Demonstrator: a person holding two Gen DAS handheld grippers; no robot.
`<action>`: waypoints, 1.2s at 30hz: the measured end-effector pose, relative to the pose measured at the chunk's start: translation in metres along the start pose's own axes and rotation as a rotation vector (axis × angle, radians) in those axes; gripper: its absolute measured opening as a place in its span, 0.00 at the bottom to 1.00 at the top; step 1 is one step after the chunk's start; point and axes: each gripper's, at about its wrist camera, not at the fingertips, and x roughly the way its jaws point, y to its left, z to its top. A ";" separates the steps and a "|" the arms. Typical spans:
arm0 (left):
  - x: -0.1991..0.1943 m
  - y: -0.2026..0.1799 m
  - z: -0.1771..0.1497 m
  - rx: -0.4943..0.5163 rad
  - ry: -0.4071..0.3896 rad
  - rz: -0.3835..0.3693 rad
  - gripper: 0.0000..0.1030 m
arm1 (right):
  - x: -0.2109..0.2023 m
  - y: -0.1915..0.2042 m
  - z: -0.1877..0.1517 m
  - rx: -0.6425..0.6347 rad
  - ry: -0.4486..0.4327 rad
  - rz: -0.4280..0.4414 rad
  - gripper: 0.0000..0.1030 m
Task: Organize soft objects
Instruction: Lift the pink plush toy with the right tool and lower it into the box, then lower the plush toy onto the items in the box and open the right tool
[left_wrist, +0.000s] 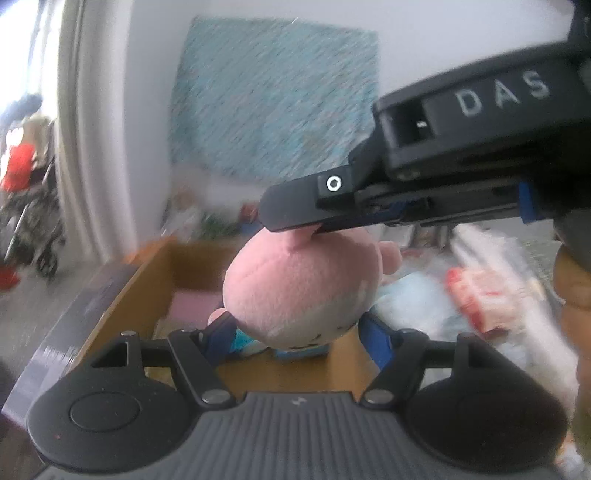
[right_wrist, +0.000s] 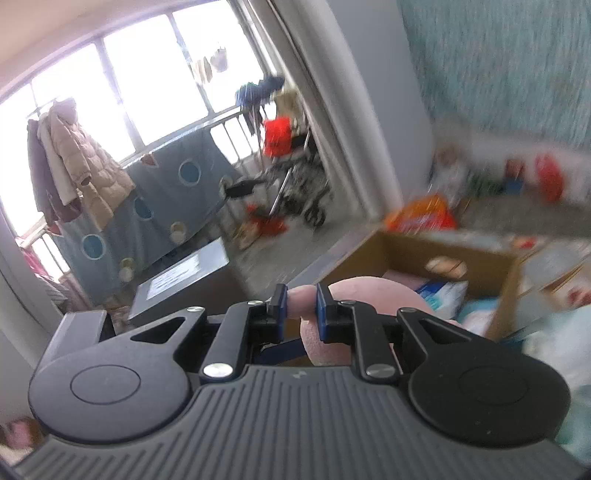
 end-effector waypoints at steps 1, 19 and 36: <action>0.008 0.007 -0.001 -0.012 0.021 0.011 0.71 | 0.015 -0.005 0.003 0.028 0.024 0.012 0.14; 0.055 0.095 -0.031 -0.115 0.207 0.156 0.72 | 0.207 -0.129 -0.043 0.511 0.411 -0.073 0.15; 0.061 0.106 -0.031 -0.142 0.187 0.159 0.72 | 0.218 -0.168 -0.047 0.593 0.372 -0.284 0.21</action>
